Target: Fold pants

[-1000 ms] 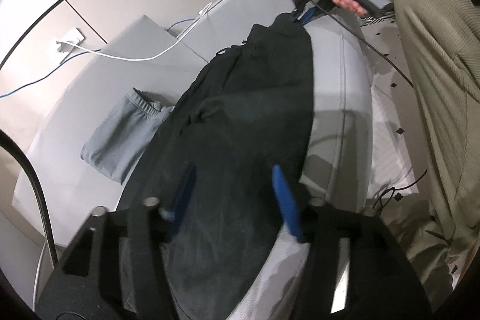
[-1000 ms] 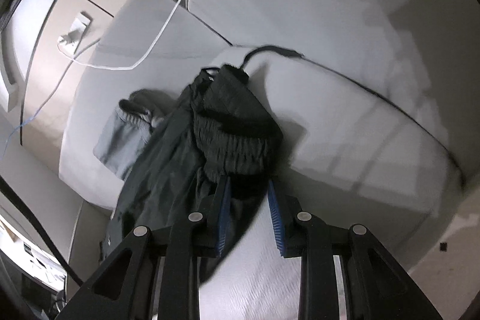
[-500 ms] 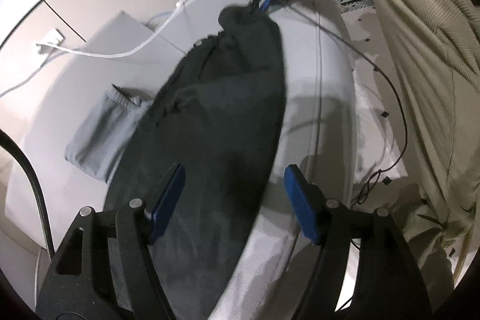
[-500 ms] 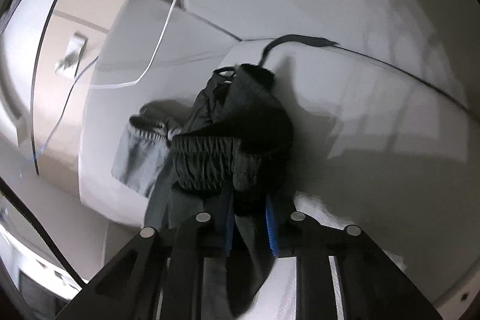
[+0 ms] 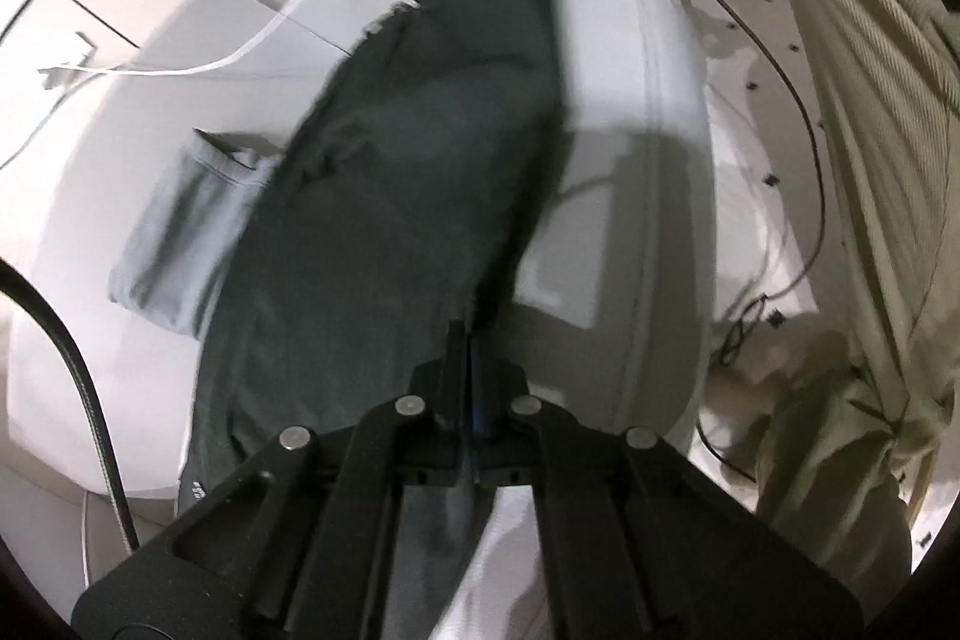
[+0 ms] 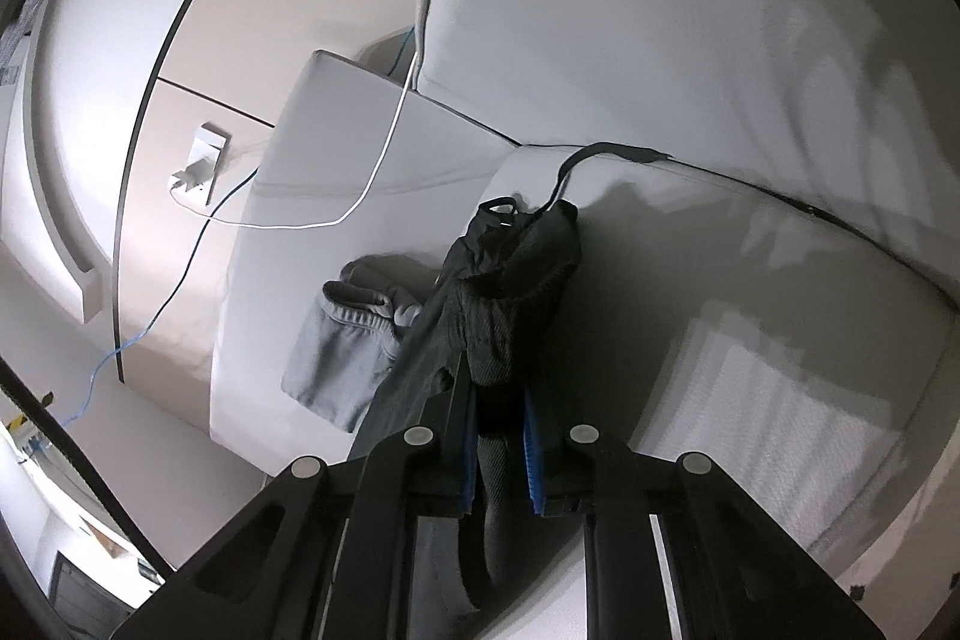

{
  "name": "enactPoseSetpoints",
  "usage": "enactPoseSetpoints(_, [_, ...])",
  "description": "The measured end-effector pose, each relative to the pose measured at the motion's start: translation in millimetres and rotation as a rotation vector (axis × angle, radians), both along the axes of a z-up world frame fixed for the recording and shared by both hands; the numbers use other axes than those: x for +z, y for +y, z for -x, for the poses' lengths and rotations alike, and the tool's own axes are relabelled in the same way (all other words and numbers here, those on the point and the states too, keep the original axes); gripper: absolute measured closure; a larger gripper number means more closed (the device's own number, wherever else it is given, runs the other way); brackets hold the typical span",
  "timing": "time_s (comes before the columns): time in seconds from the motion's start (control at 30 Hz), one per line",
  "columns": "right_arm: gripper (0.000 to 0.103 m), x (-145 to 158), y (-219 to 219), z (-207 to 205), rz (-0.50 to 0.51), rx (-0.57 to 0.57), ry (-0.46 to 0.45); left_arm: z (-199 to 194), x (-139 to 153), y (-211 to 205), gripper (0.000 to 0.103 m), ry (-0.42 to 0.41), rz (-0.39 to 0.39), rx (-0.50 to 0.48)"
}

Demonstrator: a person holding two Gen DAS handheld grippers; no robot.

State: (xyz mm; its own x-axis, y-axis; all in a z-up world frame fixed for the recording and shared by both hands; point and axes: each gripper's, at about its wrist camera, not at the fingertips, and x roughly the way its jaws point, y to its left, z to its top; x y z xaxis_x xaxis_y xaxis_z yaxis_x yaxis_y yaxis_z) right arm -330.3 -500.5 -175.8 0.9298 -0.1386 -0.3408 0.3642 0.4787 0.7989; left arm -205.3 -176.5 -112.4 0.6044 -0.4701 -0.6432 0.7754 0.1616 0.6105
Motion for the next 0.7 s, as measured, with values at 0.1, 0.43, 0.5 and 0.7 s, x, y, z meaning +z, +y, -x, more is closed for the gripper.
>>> enactPoseSetpoints(0.1, [0.091, 1.9, -0.3, 6.3, 0.012, 0.003, 0.005, 6.8, 10.7, 9.0, 0.103, -0.043, 0.04, -0.028])
enactPoseSetpoints(0.43, [0.092, 43.5, 15.7, 27.8, 0.094, 0.034, 0.008, 4.7, 66.5, 29.7, 0.103, -0.11, 0.109, -0.019])
enactPoseSetpoints(0.5, [0.092, 54.5, 18.0, 26.9, 0.092, 0.031, -0.01, -3.1, 80.9, 32.4, 0.103, -0.117, 0.133, 0.003])
enactPoseSetpoints(0.7, [0.093, 89.4, 17.6, -4.0, 0.092, 0.023, -0.036, -47.6, 127.4, 30.1, 0.103, -0.141, 0.183, 0.088])
